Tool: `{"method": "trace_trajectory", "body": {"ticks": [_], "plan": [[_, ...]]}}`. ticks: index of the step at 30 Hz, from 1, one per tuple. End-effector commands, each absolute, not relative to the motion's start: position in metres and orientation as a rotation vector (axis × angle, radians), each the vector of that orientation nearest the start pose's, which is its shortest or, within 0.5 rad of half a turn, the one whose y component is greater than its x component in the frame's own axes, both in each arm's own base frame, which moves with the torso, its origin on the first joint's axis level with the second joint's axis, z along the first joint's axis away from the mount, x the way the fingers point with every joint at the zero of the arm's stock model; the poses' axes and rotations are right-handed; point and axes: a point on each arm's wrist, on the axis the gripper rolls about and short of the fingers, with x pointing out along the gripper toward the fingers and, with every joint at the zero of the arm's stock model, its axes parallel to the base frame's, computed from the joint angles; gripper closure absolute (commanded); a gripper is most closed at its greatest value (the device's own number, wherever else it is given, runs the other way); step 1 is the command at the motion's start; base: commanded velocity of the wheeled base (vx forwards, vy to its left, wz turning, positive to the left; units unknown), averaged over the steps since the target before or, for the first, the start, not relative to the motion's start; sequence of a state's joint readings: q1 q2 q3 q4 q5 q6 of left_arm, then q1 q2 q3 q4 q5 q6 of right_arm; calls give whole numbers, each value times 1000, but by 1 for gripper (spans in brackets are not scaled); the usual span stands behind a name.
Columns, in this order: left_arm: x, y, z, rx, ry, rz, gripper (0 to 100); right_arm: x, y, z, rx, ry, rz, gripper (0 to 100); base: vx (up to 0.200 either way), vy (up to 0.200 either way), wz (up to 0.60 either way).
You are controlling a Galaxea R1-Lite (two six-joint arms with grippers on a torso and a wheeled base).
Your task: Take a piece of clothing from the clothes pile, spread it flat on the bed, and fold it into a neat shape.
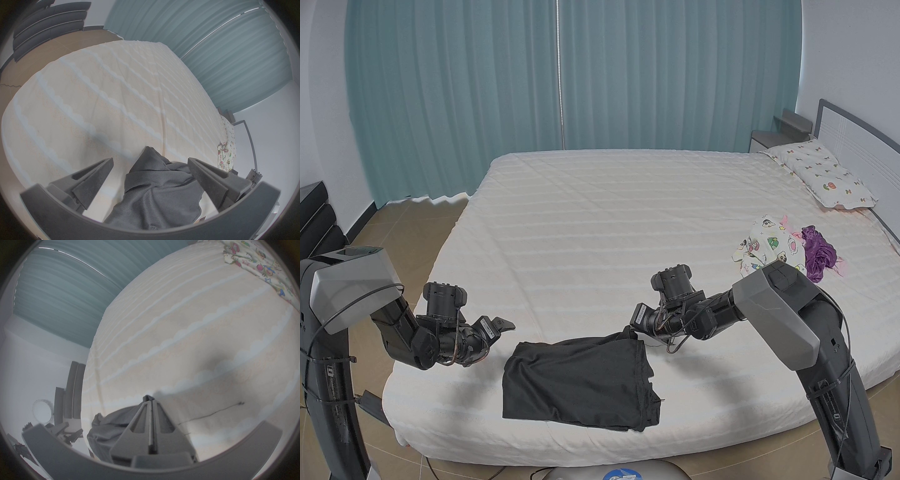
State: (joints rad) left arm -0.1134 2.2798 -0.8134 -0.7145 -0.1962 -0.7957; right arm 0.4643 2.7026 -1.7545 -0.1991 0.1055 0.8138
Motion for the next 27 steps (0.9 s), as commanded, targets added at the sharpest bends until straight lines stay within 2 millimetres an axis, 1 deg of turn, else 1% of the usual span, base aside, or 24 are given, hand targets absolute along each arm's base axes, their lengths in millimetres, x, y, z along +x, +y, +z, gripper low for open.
{"method": "trace_trajectory", "body": {"ticks": [1, 5, 6, 12, 15, 18, 19, 22, 25, 27], "plan": [[360, -45, -8, -785, 833, 23, 0, 457, 230, -41, 609, 891, 174, 100, 0, 0, 0], [360, -45, -8, -788, 834, 24, 0, 458, 229, -41, 610, 884, 164, 100, 0, 0, 0], [360, -45, -8, -788, 834, 24, 0, 461, 224, -41, 613, 876, 148, 100, 0, 0, 0], [360, -45, -8, -788, 832, 23, 0, 466, 218, -40, 621, 847, 125, 100, 0, 0, 0], [360, -45, -8, -788, 834, 24, 0, 463, 218, -42, 617, 862, 122, 100, 0, 0, 0], [360, -45, -8, -788, 834, 24, 0, 456, 224, -45, 600, 879, 133, 100, 0, 0, 0], [360, -45, -8, -788, 834, 24, 0, 456, 224, -45, 600, 879, 133, 0, 0, 0, 0], [360, -45, -8, -788, 832, 23, 0, 457, 230, -41, 601, 866, 150, 0, 0, 0, 0], [360, -45, -8, -788, 834, 24, 0, 457, 231, -40, 601, 861, 155, 0, 0, 0, 0], [360, -45, -8, -788, 834, 24, 0, 455, 236, -37, 607, 861, 163, 0, 0, 0, 0]]}}
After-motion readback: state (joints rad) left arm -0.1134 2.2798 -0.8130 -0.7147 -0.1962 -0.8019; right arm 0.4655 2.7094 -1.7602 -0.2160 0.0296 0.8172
